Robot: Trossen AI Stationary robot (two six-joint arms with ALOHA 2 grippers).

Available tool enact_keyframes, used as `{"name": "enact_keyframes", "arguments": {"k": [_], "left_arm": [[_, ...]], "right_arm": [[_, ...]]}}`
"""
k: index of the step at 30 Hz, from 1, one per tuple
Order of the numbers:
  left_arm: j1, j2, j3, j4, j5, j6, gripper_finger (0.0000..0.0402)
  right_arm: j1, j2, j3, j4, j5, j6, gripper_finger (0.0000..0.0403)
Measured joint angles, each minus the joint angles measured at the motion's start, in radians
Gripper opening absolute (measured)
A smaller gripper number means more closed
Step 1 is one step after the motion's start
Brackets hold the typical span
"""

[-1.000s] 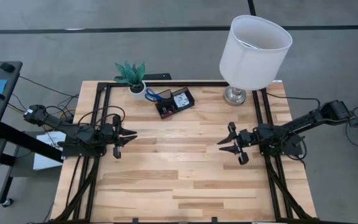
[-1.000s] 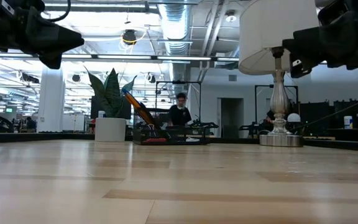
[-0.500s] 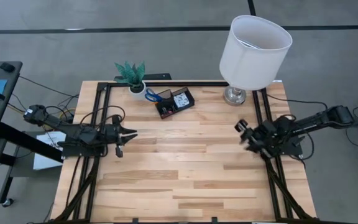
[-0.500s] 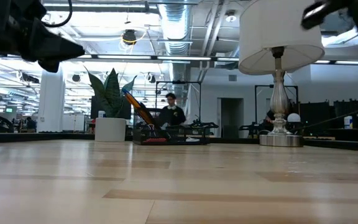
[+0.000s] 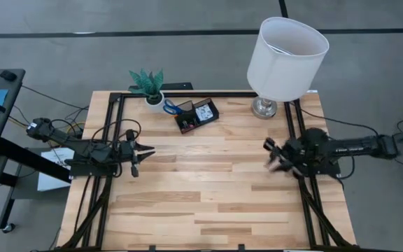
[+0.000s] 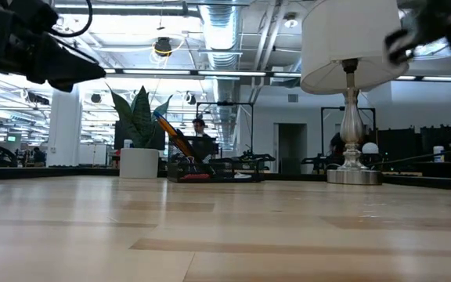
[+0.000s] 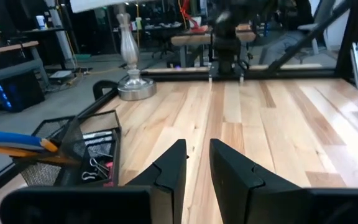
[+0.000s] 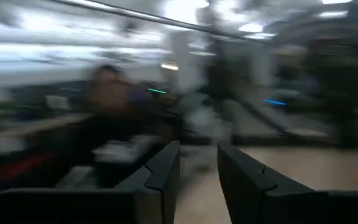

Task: Pick and place office supplies into organizer
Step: Return to Home Position

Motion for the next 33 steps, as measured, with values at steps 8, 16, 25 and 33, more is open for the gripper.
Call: {"name": "enact_keyframes", "arguments": {"k": [8,16,25,33], "left_arm": [[0.0,0.0,0.0,0.041,-0.103,-0.111,0.0063],[0.0,0.0,0.0,0.003,-0.114,-0.197,0.0063],[0.0,0.0,0.0,-0.176,-0.114,-0.187,0.0063],[0.0,0.008,0.009,-0.241,-0.113,-0.187,0.0063]], "right_arm": [[-0.091,-0.037,0.0,-0.264,0.368,-0.273,0.01],[-0.108,0.041,0.0,-0.289,0.371,-0.276,0.01],[-0.108,0.072,-0.001,-0.302,0.369,-0.276,0.01],[-0.108,0.075,-0.001,-0.302,0.369,-0.276,0.01]]}}
